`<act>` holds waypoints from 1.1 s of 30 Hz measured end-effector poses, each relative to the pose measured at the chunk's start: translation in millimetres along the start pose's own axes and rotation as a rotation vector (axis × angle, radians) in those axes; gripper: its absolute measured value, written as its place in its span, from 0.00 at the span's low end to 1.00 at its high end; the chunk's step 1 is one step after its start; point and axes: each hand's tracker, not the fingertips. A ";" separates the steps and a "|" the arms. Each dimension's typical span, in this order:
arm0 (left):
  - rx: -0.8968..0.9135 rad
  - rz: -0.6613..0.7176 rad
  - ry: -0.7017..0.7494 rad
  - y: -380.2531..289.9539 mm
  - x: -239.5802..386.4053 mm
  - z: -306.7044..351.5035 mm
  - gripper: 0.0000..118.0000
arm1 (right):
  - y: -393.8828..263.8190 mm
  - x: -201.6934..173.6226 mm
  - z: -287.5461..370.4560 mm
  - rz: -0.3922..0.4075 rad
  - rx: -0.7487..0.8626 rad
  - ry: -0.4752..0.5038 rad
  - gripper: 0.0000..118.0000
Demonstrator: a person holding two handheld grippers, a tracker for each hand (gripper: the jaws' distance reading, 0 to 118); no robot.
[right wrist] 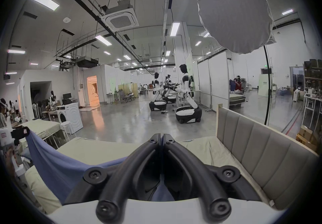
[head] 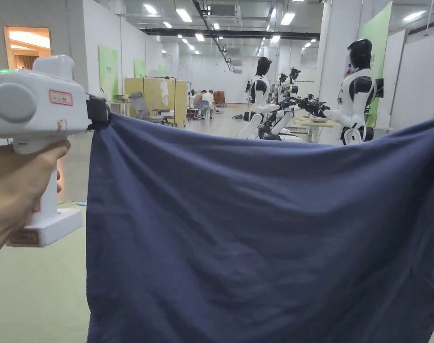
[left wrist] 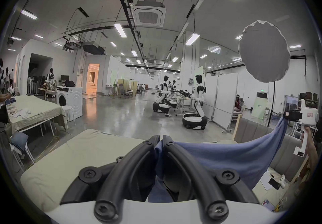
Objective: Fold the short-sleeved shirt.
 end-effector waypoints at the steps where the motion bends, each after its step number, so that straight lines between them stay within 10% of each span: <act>1: -0.013 -0.003 -0.001 0.9 1.2 -9.0 0.05 | 3.5 -3.5 -10.2 0.012 -0.003 -0.010 0.02; 22: 0.000 -0.125 0.135 51.1 47.0 -140.1 0.05 | 99.0 -52.2 -129.7 0.157 0.109 -0.172 0.02; 33: -0.079 -0.063 0.101 -6.3 7.5 -130.1 0.05 | 13.3 -52.1 -123.3 0.157 -0.025 -0.075 0.02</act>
